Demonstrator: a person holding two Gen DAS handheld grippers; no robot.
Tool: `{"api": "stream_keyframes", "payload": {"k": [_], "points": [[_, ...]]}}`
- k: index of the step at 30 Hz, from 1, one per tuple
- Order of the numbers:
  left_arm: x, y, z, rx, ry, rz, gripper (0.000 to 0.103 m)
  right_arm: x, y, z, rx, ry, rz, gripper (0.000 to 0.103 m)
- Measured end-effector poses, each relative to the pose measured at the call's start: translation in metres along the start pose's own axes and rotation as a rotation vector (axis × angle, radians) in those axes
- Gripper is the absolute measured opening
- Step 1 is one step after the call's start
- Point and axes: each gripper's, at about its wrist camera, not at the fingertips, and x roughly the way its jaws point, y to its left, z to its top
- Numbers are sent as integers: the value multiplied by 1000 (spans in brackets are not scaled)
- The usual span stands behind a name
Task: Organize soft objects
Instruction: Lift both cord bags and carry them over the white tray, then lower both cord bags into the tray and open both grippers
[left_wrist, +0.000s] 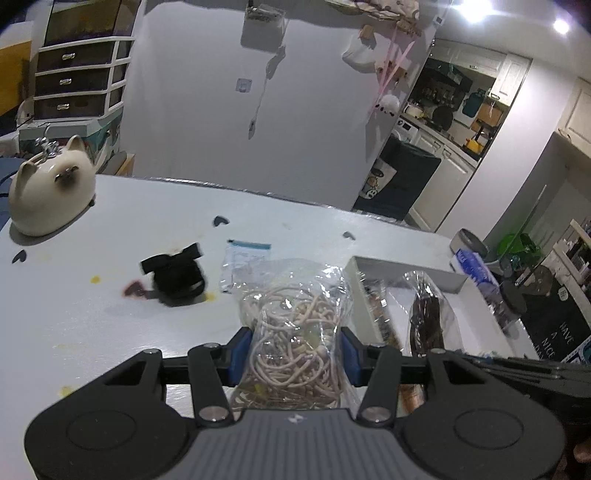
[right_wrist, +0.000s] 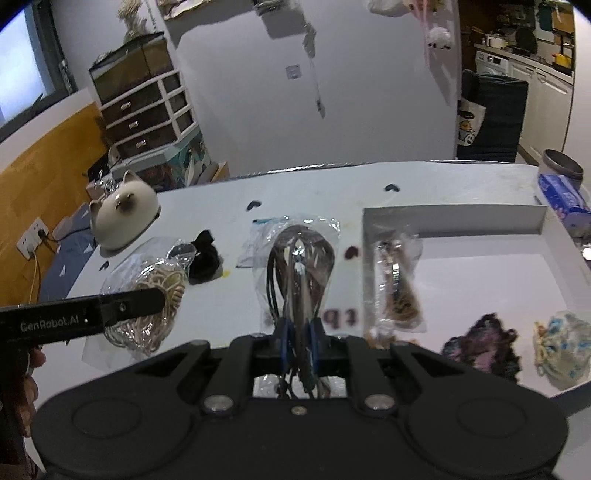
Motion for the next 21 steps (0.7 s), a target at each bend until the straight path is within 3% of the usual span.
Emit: {"api": "stream_keyframes", "payload": {"k": [12,21], "points": [[40,-100,9,-11,-25,-52,51,-28,-95,19,22,-26,-21,12],[89,-162,11,-34,9,-98,51,-35,-173,34,34,-43,-54,13]]}}
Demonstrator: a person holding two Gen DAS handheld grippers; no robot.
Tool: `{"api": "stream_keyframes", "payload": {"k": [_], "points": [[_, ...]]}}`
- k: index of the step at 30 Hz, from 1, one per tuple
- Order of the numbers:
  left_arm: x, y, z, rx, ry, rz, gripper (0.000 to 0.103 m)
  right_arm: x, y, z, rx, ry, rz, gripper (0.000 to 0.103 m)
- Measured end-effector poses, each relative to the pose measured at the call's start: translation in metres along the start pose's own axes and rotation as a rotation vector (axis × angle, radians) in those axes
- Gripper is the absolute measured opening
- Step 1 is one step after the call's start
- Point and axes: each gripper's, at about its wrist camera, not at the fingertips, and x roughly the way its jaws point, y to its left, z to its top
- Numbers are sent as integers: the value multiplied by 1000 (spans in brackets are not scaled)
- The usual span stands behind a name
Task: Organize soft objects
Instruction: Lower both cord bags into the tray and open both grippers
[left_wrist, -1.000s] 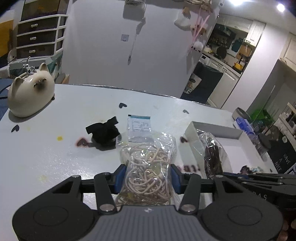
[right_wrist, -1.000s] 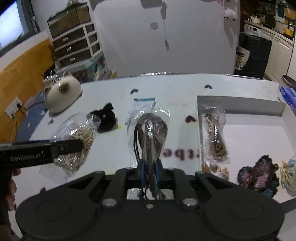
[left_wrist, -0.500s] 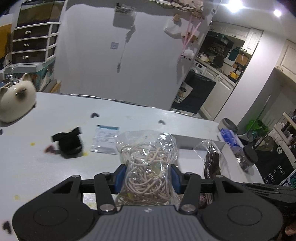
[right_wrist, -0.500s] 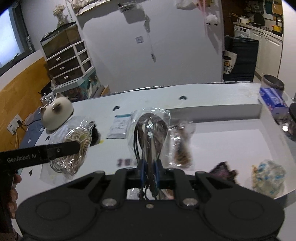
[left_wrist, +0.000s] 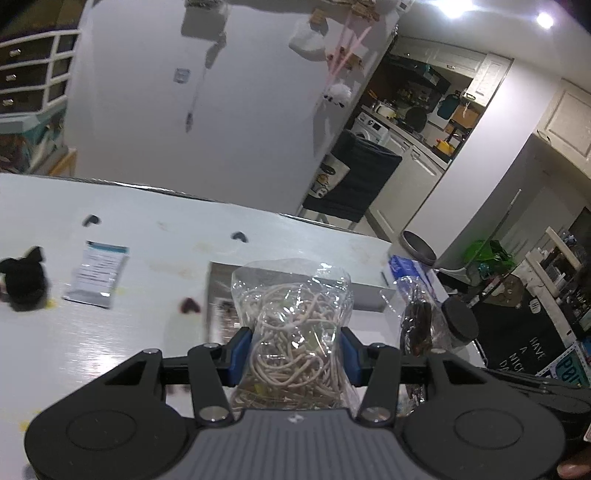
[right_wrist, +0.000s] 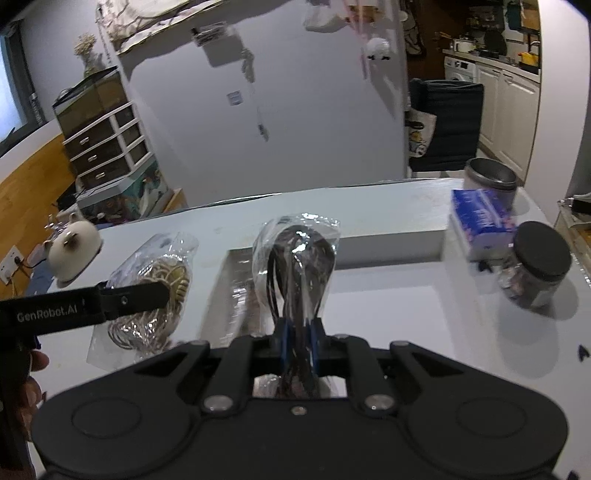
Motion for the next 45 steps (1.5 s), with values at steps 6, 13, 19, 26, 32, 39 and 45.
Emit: {"api": "stream_keyframes", "payload": {"k": [6,13,19,26,32,39,45], "points": [[41,-20,5,-26,41,-13,51,6,-47,11,16,-10,-27,13],[92,-29,0,-64,122,-5,51,26,-89,21,7,13,-61,13],[132,-27,-5,-82,166,30,51,50,-118,24,0,58,-76,13],[164,-21,-5,-76,198,81,51,82,-136,26,-22,116,-75,13],[176,-16,-2,-68,190,117,51,106,-143,28,-43,155,-63,13],[178,-17,3,-39,178,150,67,127,-147,32,-17,178,-72,23],[163,-24,6,-25,147,114,83,119,-150,35,5,147,-79,39]]}}
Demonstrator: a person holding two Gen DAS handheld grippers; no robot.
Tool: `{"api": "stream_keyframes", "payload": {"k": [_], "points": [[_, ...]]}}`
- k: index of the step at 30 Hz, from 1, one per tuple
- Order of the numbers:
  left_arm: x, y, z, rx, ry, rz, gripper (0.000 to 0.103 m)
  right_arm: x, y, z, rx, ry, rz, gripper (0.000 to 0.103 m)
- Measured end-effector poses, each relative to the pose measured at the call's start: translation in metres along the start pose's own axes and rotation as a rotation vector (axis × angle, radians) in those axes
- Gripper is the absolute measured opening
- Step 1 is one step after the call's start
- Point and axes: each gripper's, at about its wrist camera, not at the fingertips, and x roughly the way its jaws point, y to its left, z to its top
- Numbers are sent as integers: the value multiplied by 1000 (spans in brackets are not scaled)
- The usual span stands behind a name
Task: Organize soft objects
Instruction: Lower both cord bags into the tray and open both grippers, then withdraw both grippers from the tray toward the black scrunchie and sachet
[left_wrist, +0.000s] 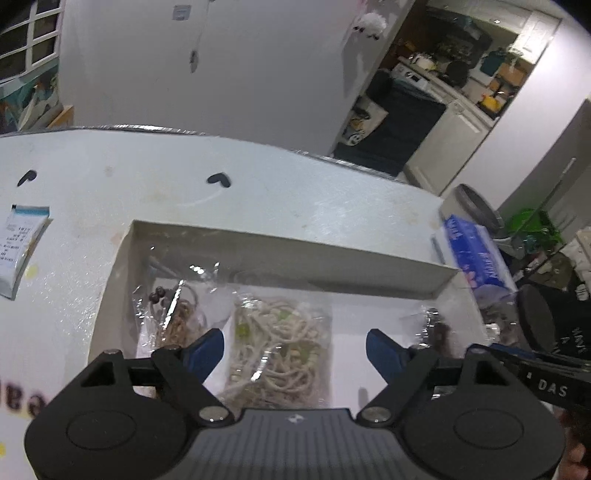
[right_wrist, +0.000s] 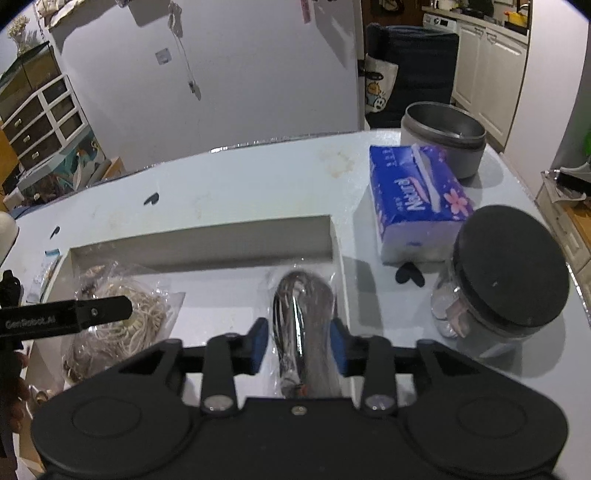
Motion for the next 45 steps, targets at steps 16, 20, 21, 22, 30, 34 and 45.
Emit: {"api": "stream_keyframes", "payload": {"k": [16,20,21,22,30,34,45], "points": [[5,-18,-7,152,23,33,21,10,6,-11,-22,57,0,13],[6,-12,-6,142,18,43,21,22,-1,-13,-29,71,-40,13],[4,-11,-5,131,18,37,21,23,-3,-13,-15,74,-32,13],[2,-11,-4,123,17,29,22,22,-3,-13,-12,73,-33,13],[-24,-21,-5,102,3,-19,66,-15,7,-11,-5,-2,-3,23],[-42,-24,-11,110,1,-19,81,-38,9,-14,6,-35,4,31],[-86,-14,-30,138,-23,20,103,-87,16,-33,9,-95,-43,76]]}}
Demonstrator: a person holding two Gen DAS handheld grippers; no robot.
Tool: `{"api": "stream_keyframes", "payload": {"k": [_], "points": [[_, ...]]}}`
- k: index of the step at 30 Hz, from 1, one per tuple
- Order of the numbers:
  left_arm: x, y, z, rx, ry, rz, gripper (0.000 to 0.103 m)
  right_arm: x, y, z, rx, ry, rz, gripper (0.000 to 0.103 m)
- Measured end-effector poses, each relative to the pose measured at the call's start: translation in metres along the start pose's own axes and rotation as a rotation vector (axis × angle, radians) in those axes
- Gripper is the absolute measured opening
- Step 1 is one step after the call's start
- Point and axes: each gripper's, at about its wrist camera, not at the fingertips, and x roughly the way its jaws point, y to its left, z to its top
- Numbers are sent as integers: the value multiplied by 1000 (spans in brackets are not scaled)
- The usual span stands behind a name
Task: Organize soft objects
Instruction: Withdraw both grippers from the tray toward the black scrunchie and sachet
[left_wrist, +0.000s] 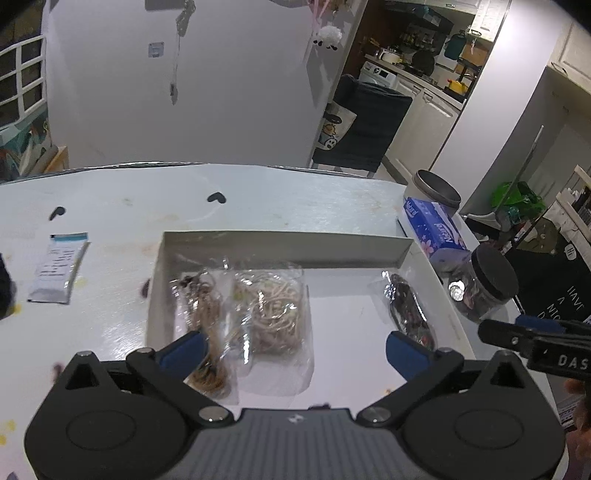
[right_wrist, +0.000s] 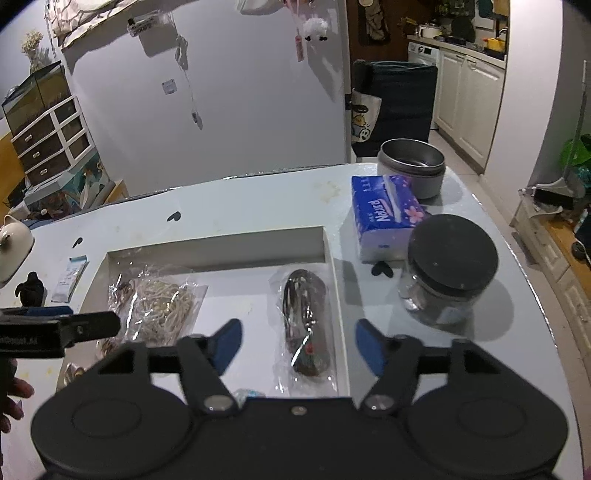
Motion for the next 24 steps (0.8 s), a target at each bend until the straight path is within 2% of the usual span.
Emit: {"api": "stream_keyframes", "payload": {"k": [10,24], "points": [[-36,15,-17,17,-46,22,103,-31,15,-17,-1,-28,-39,102],[-74,60,-31,31,-62,29,103,-57,61,-44,13,-60,-75,103]]}}
